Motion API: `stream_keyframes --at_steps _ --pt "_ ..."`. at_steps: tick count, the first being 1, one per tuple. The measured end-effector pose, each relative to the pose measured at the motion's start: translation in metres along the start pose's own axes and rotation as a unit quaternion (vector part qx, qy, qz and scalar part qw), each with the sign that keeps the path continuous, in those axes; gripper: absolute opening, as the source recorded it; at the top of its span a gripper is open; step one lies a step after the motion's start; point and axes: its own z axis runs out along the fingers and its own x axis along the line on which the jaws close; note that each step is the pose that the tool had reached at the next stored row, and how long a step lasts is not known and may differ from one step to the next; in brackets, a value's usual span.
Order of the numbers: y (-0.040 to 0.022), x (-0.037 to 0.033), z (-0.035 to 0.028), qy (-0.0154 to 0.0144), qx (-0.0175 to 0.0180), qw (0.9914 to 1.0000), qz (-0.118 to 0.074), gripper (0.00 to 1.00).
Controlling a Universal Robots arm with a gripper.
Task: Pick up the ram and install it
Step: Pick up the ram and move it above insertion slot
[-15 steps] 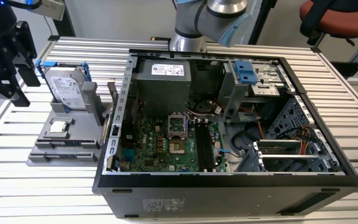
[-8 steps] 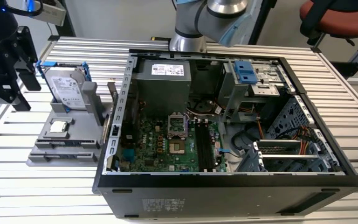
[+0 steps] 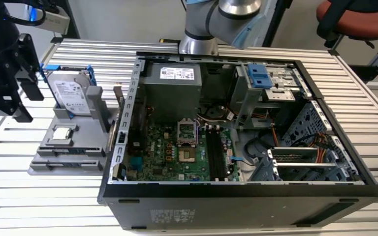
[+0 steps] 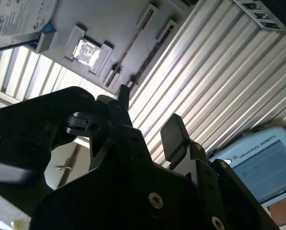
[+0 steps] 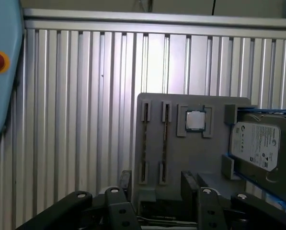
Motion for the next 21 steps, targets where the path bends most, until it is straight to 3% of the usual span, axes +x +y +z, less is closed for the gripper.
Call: stream_keyframes --at_steps 21 --pt "-0.0004 0.0084 0.0186 0.0011 -0.0001 1.00000 0.003 1.00"
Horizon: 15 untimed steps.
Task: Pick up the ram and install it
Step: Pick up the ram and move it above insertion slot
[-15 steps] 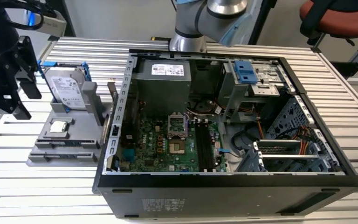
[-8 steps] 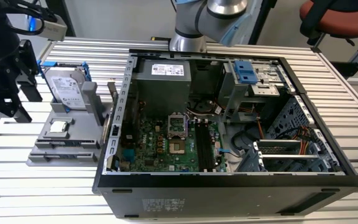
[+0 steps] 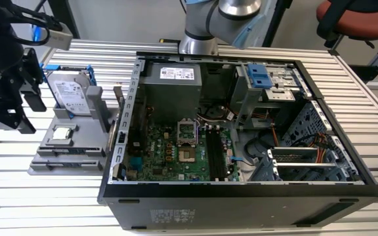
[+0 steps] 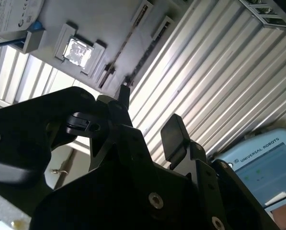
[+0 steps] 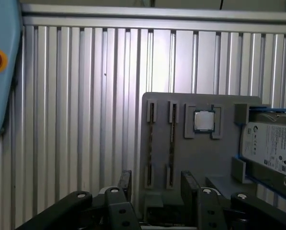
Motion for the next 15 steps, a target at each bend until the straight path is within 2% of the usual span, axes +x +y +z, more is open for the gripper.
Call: stream_keyframes --at_steps 4,15 --pt "-0.0002 0.0000 0.0035 0.0010 -0.0001 1.00000 0.000 1.00" --pt "-0.0003 0.0000 0.0126 0.0011 0.0000 1.00000 0.000 1.00"
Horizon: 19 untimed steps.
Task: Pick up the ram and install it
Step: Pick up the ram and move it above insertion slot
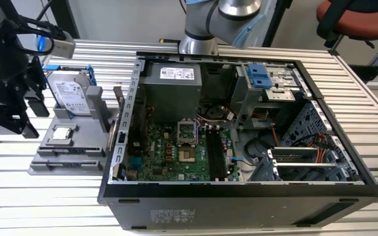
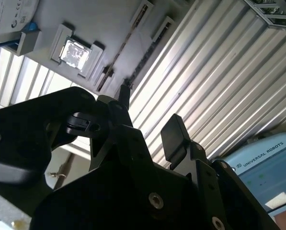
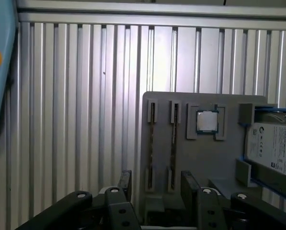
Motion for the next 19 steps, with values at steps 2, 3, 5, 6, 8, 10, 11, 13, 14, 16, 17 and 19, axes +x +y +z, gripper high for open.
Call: stream_keyframes --at_steps 2,3,5,6,8,10,11,13,14,16,17,19 --pt "-0.0001 0.0000 0.0016 0.0000 0.0000 1.00000 0.000 1.00" --pt "-0.0001 0.0000 0.0024 0.0000 0.0000 1.00000 0.000 1.00" --pt "-0.0001 0.0000 0.0039 0.0000 0.0000 1.00000 0.000 1.00" --pt "-0.0001 0.0000 0.0047 0.0000 0.0000 1.00000 0.000 1.00" --pt "-0.0002 0.0000 0.0058 0.0000 0.0000 1.00000 0.000 1.00" --pt "-0.0002 0.0000 0.0070 -0.0001 0.0000 1.00000 0.000 1.00" --pt "-0.0002 0.0000 0.0076 0.0000 0.0000 1.00000 0.000 1.00" --pt "-0.0002 0.0000 0.0090 0.0000 -0.0001 1.00000 0.000 1.00" --pt "-0.0002 0.0000 0.0101 0.0000 0.0000 1.00000 0.000 1.00" --pt "-0.0003 0.0000 0.0125 0.0001 -0.0001 1.00000 0.000 1.00" --pt "-0.0003 0.0000 0.0138 0.0002 -0.0001 1.00000 0.000 1.00" --pt "-0.0004 0.0000 0.0168 0.0005 -0.0001 1.00000 0.000 1.00"
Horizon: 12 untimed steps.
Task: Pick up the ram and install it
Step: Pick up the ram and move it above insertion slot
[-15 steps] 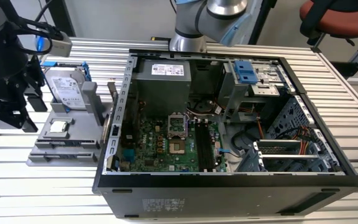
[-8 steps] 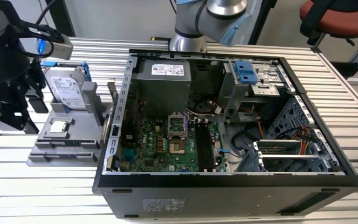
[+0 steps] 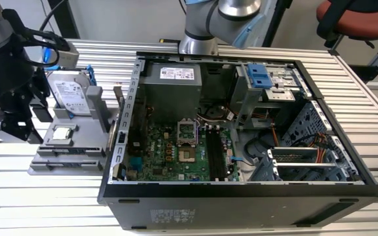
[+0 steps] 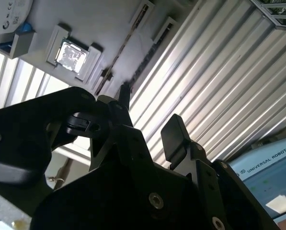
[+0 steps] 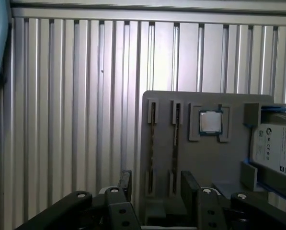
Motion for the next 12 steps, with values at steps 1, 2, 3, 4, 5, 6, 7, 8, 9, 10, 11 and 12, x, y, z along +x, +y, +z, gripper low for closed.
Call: stream_keyframes --at_steps 1,2,3,4,5,6,7,8,9,10,11,12 --pt "0.0000 0.0000 0.0017 0.0001 0.0000 1.00000 0.000 1.00" --pt "-0.0001 0.0000 0.0032 0.0001 0.0000 1.00000 0.000 1.00" --pt "-0.0001 0.0000 0.0050 0.0001 0.0000 1.00000 0.000 1.00" --pt "-0.0002 0.0000 0.0067 0.0002 0.0000 1.00000 0.000 1.00" --pt "-0.0002 0.0000 0.0083 0.0002 0.0000 1.00000 0.000 1.00" --pt "-0.0002 0.0000 0.0099 0.0002 0.0000 1.00000 0.000 1.00" --pt "-0.0003 0.0000 0.0115 0.0002 0.0000 1.00000 0.000 1.00" --pt "-0.0003 0.0000 0.0130 0.0003 0.0000 1.00000 0.000 1.00" --pt "-0.0003 0.0000 0.0145 0.0004 0.0000 1.00000 0.000 1.00" --pt "-0.0003 0.0000 0.0158 0.0005 0.0000 1.00000 0.000 1.00" --pt "-0.0003 0.0000 0.0171 0.0006 0.0000 1.00000 0.000 1.00" --pt "-0.0004 0.0000 0.0184 0.0006 0.0000 1.00000 0.000 1.00"
